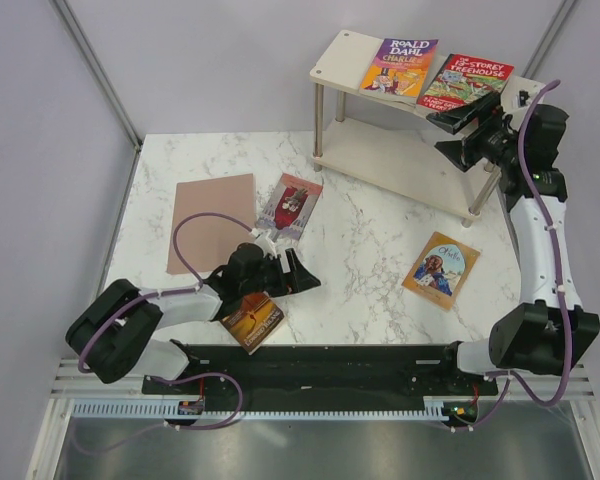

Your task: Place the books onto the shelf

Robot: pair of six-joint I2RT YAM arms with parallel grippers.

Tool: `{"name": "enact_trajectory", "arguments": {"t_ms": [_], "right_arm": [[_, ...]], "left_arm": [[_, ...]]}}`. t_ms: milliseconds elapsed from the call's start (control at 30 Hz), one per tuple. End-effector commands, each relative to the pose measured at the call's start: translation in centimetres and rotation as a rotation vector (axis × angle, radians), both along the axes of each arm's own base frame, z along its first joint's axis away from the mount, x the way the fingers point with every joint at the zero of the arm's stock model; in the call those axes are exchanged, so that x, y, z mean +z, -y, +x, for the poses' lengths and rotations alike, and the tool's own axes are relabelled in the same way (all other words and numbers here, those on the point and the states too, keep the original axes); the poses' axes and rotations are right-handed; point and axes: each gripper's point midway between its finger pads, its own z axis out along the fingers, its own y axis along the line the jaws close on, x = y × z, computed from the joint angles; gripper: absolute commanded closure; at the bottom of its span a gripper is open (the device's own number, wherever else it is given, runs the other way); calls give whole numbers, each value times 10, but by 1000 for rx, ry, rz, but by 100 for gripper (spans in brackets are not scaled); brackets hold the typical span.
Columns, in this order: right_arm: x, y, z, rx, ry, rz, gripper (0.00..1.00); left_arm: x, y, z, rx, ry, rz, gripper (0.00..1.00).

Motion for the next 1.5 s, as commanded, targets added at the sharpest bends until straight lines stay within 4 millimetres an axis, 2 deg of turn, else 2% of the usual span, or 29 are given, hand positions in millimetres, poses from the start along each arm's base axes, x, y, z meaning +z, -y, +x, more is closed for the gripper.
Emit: {"name": "enact_trajectory", "arguments": {"t_ms": [0, 33, 67, 100, 133, 167, 200, 233, 300, 333, 433, 500, 600, 700, 733, 800, 833, 933, 1033, 1333, 1467], "right_arm": [[7, 1, -30, 6, 9, -80, 6], [7, 5, -37, 5, 34, -161, 5], [16, 11, -43, -19, 49, -210, 5], [4, 21, -48, -71, -20, -255, 5], [6, 27, -53, -83, -6, -333, 5], [20, 34, -57, -116, 17, -378, 6], [16, 42, -62, -151, -19, -424, 7], [32, 47, -66, -179, 15, -463, 7], [37, 63, -69, -243, 17, -555, 9], [49, 69, -72, -279, 42, -585, 9], [62, 94, -72, -396, 46, -669, 12], [66, 102, -69, -427, 48, -696, 16], [57, 112, -50, -436, 12, -710, 22], [60, 110, -34, -412, 29, -679, 53], [64, 103, -31, -383, 56, -658, 72], [75, 93, -24, -347, 123, -620, 97], [77, 88, -22, -324, 142, -604, 100], [81, 76, -16, -253, 180, -586, 100], [75, 71, -13, -209, 175, -583, 100], [62, 58, -19, -138, 139, -589, 100], [68, 50, -27, -121, 164, -595, 100]], "left_arm": [[3, 6, 0, -31, 32, -14, 9], [2, 6, 0, -33, 32, -13, 9], [1, 6, -1, -34, 29, -12, 9], [1, 6, -1, -35, 30, -11, 9], [-1, 6, -1, -38, 27, -10, 9], [0, 7, -1, -40, 29, -10, 9], [-1, 7, -1, -40, 28, -10, 9], [-3, 8, -1, -44, 23, -8, 9], [-4, 9, -1, -44, 21, -10, 9], [-5, 10, -1, -49, 18, -9, 10], [-6, 11, -1, -55, 18, -10, 10], [-6, 10, -1, -53, 18, -10, 10], [-7, 10, -1, -53, 18, -10, 10], [-8, 11, -2, -58, 13, -9, 10], [-8, 11, -2, -58, 14, -10, 10], [-10, 11, -2, -58, 11, -7, 10], [-10, 11, -2, -58, 9, -6, 10], [-11, 12, -1, -59, 7, -5, 10], [-14, 12, -1, -62, 1, -2, 10], [-16, 14, -1, -68, -8, 0, 11], [-16, 15, -1, -71, -9, -1, 11]]}}
